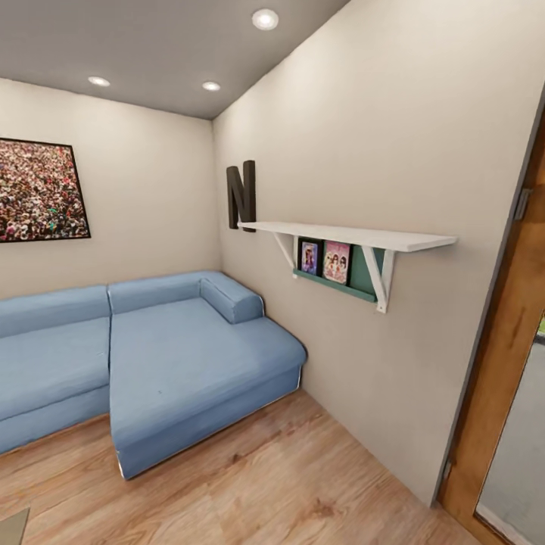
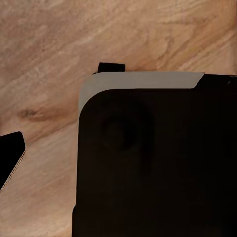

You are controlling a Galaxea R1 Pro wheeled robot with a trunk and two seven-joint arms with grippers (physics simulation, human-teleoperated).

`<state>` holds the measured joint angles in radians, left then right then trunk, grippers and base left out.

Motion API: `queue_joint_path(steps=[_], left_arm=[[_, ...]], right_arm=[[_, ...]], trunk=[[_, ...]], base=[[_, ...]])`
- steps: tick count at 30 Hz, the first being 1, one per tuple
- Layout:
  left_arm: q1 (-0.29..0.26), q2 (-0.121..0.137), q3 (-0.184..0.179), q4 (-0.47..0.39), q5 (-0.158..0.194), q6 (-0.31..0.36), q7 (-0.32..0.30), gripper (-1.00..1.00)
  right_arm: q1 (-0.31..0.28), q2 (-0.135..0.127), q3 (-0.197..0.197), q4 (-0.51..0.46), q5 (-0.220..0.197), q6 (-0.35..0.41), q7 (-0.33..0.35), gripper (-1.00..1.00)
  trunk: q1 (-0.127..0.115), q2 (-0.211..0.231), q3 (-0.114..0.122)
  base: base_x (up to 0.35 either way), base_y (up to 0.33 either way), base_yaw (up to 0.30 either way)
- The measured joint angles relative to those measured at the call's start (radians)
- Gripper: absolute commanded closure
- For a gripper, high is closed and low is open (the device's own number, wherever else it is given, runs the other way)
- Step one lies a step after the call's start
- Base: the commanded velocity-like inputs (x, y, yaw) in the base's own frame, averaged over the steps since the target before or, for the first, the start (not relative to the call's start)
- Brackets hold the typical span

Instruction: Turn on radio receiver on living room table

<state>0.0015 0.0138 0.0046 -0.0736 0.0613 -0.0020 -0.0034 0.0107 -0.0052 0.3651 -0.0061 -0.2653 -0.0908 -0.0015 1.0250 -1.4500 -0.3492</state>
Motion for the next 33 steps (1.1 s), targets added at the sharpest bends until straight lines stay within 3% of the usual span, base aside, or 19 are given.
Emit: queue_joint_path(steps=[9,24,33], left_arm=[[0.0,0.0,0.0,0.0,0.0,0.0,0.0,-1.0],[0.0,0.0,0.003,-0.001,-0.001,-0.002,0.0,-1.0],[0.0,0.0,0.004,-0.002,-0.001,-0.003,0.0,-1.0]], right_arm=[[0.0,0.001,0.0,0.0,0.0,-0.001,0.0,-1.0],[0.0,0.001,0.0,0.0,0.0,-0.001,0.0,-1.0],[0.0,0.001,0.0,0.0,0.0,-0.001,0.0,-1.0]], trunk=[[0.0,0.0,0.0],[0.0,0.0,0.0],[0.0,0.0,0.0]], base=[[0.323,0.0,0.05],[0.317,0.0,0.267],[0.073,0.0,0.275]])
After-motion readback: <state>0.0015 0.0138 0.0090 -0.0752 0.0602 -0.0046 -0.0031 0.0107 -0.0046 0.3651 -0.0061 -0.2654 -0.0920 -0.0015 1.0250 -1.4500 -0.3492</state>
